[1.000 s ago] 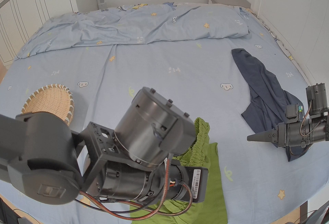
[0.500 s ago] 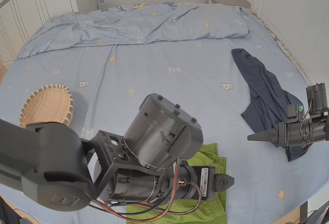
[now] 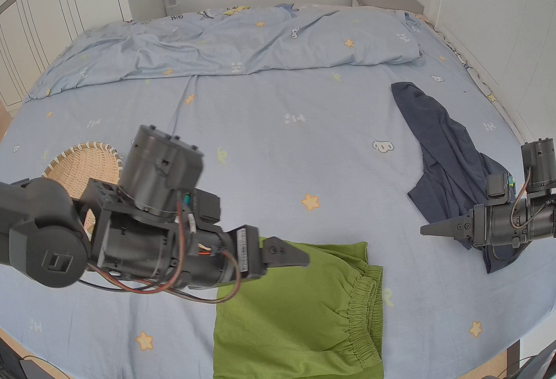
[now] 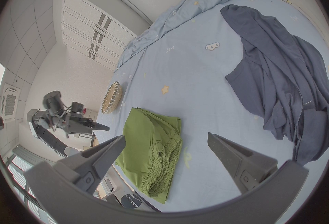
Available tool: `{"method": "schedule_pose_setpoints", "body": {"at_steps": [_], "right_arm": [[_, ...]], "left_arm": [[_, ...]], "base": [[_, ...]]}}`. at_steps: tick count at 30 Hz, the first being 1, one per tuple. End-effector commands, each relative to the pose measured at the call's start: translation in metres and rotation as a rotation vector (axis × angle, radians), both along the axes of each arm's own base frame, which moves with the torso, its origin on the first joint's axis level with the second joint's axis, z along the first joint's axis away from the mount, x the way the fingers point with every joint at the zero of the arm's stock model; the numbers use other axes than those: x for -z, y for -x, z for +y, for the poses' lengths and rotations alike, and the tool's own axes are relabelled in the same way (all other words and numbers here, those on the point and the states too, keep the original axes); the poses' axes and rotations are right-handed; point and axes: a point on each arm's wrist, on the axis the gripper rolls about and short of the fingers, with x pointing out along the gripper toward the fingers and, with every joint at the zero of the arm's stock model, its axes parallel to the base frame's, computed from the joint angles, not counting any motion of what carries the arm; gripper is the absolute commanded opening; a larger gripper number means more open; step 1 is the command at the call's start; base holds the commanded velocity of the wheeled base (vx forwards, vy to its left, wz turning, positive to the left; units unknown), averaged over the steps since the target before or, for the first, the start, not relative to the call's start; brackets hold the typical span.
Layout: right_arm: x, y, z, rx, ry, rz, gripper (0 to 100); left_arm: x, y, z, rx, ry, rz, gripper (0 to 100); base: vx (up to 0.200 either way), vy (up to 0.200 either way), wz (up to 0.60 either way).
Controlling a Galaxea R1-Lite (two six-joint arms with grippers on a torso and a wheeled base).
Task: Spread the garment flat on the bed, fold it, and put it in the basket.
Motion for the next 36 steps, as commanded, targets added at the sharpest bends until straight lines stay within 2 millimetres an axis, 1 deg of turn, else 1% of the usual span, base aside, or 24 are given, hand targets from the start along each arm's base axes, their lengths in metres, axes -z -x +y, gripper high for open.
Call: {"method": "schedule_pose_setpoints", "body": {"at_steps": [1, 2, 3, 4, 5, 7, 10, 13, 16, 18, 26, 32, 36], "right_arm": [[-0.017, 0.014, -0.001, -0.005, -0.016, -0.07, 100], [-0.019, 0.016, -0.001, -0.005, -0.018, -0.081, 100], [-0.02, 0.017, -0.001, -0.005, -0.018, -0.085, 100], [-0.02, 0.018, -0.001, -0.005, -0.018, -0.085, 100], [-0.021, 0.018, -0.001, -0.005, -0.018, -0.081, 100], [-0.021, 0.019, -0.002, -0.005, -0.017, -0.075, 100], [-0.023, 0.02, -0.002, -0.005, -0.017, -0.078, 100], [-0.027, 0.023, -0.002, -0.005, -0.02, -0.096, 100], [-0.027, 0.023, -0.002, -0.005, -0.02, -0.097, 100], [-0.026, 0.023, -0.002, -0.005, -0.02, -0.094, 100], [-0.025, 0.023, -0.002, -0.006, -0.018, -0.088, 100], [-0.024, 0.023, -0.002, -0.009, -0.017, -0.085, 100], [-0.023, 0.023, 0.001, -0.02, -0.017, -0.08, 100]], "left_arm": [[0.033, -0.001, 0.069, -0.038, 0.035, 0.126, 100], [0.057, -0.003, 0.081, -0.015, 0.021, 0.154, 100], [0.073, -0.005, 0.085, -0.004, 0.006, 0.183, 100], [0.078, -0.006, 0.085, 0.0, 0.001, 0.189, 100], [0.102, -0.009, 0.089, 0.01, -0.022, 0.21, 100], [0.124, -0.01, 0.09, 0.007, -0.027, 0.212, 100], [0.144, -0.006, 0.09, 0.017, -0.015, 0.18, 100], [0.152, -0.006, 0.09, 0.014, 0.016, 0.118, 100], [0.157, -0.008, 0.088, 0.011, 0.029, 0.1, 100], [0.166, -0.012, 0.086, 0.007, 0.031, 0.104, 100], [0.166, -0.012, 0.088, -0.01, 0.038, 0.11, 100], [0.165, -0.016, 0.083, -0.007, 0.053, 0.1, 100], [0.16, -0.018, 0.072, -0.022, 0.124, 0.084, 100]], "base": [[0.0, 0.0, 0.0], [0.0, 0.0, 0.0], [0.0, 0.0, 0.0], [0.0, 0.0, 0.0], [0.0, 0.0, 0.0], [0.0, 0.0, 0.0], [0.0, 0.0, 0.0], [0.0, 0.0, 0.0], [0.0, 0.0, 0.0], [0.0, 0.0, 0.0], [0.0, 0.0, 0.0], [0.0, 0.0, 0.0], [0.0, 0.0, 0.0]]}}
